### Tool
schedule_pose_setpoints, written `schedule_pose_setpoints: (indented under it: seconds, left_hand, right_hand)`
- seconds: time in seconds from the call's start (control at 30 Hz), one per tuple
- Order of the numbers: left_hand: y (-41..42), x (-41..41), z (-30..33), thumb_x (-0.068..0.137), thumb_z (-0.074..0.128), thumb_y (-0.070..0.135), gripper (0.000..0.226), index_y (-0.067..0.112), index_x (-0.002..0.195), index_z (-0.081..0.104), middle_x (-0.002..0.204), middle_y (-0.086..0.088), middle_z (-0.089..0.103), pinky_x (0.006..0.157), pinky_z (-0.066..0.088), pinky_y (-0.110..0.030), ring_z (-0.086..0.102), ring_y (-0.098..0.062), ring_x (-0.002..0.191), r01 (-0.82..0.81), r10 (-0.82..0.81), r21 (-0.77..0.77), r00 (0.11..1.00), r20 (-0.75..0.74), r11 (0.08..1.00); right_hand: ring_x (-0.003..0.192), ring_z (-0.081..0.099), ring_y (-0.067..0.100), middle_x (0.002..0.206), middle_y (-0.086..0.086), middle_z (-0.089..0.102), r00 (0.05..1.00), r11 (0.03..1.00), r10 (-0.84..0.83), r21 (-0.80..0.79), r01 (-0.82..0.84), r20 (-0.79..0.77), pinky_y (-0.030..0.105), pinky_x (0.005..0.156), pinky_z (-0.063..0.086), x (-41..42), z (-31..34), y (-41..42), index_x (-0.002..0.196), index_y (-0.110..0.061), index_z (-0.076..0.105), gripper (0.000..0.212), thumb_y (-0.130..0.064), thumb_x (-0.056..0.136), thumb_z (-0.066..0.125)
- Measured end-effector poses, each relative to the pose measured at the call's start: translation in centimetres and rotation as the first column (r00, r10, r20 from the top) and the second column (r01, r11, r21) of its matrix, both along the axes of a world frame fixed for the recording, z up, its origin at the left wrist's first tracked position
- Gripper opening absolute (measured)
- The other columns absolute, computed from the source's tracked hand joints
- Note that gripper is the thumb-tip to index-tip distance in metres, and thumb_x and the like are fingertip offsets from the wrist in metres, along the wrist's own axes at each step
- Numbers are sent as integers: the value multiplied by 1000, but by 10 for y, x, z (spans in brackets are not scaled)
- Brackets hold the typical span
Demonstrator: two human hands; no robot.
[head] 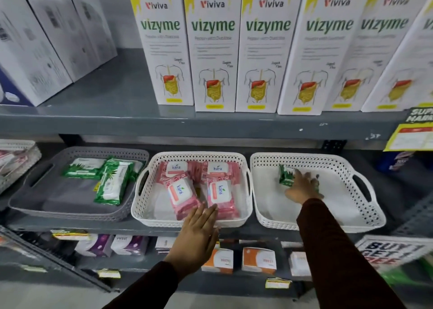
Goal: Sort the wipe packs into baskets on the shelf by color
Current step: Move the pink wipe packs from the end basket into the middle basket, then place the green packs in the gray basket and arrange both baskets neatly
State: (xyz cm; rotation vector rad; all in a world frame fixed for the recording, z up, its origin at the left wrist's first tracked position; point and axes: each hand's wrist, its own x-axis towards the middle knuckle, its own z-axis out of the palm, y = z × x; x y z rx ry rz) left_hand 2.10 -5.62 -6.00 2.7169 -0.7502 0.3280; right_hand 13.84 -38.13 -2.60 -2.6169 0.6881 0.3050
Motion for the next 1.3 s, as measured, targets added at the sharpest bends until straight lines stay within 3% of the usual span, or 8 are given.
schedule_pose_setpoints:
  seconds: [0.13, 0.33, 0.53, 0.7, 0.87, 1.0, 1.17, 1.3]
  left_hand:
    - [-2, 2, 1, 103, 22, 40, 54, 11, 145, 40, 149, -7, 43, 116, 12, -39, 27, -23, 142, 21, -21, 13, 1000, -1, 1000]
    - [2, 2, 1, 103, 25, 41, 53, 14, 148, 35, 153, -4, 36, 118, 10, -38, 14, -16, 144, 33, -33, 40, 999, -9, 999]
    - [38, -3, 12, 102, 28, 39, 53, 11, 146, 38, 153, -5, 34, 118, 13, -40, 21, -23, 145, 8, -8, 10, 1000, -21, 1000]
    - [133, 0, 18, 101, 27, 40, 57, 9, 148, 33, 156, -7, 30, 117, 18, -43, 17, -24, 146, -230, 227, -42, 971, -76, 972]
    - [243, 2, 17, 97, 13, 57, 73, 9, 150, 30, 157, -5, 26, 118, 8, -34, 14, -24, 146, -411, 408, 0, 905, -120, 912]
    - [297, 0, 16, 96, 15, 57, 72, 10, 150, 28, 157, -4, 24, 117, 3, -28, 14, -21, 147, -417, 415, 10, 899, -139, 909]
    - [357, 0, 18, 98, 26, 44, 61, 6, 144, 42, 149, -10, 42, 115, 4, -21, 31, -27, 141, -395, 391, -2, 909, -145, 919]
    - [376, -5, 12, 100, 32, 39, 55, 11, 147, 37, 152, -2, 32, 118, 5, -28, 22, -20, 144, -294, 292, -5, 952, -97, 956]
  right_hand:
    - [141, 29, 39, 152, 12, 31, 995, 988, 63, -135, -73, -75, 55, 107, 36, -7, 2, 0, 150, -29, 30, 77, -32, 79, 62]
    - [121, 48, 35, 129, 13, 50, 993, 975, -11, -224, -16, -116, 45, 99, 42, -20, 8, 29, 117, -18, 59, 54, -36, 67, 71]
    - [98, 67, 37, 106, 13, 68, 963, 981, -174, 120, 152, 204, 38, 79, 50, -38, 4, 23, 114, -16, 47, 56, -31, 71, 81]
    - [81, 67, 35, 93, 14, 73, 804, 953, -292, 230, 197, 519, 42, 75, 55, -50, 36, 77, 100, -31, 47, 39, -36, 74, 76]
    - [72, 64, 21, 89, -3, 73, 753, 928, -39, 303, -216, 657, 27, 59, 46, -43, 72, 228, 87, -25, 62, 28, -37, 73, 83]
    - [66, 60, 10, 86, -11, 67, 714, 832, 274, 214, -511, 644, 24, 51, 36, -31, 65, 352, 87, -30, 64, 27, -43, 72, 81]
    - [81, 67, 26, 93, 1, 71, 608, 700, 624, -6, -714, 491, 33, 64, 49, -9, 47, 484, 92, -28, 61, 29, -43, 73, 76]
    - [104, 63, 32, 114, 9, 65, 538, 638, 739, -163, -752, 406, 36, 81, 48, 17, 34, 549, 105, -22, 64, 31, -40, 80, 72]
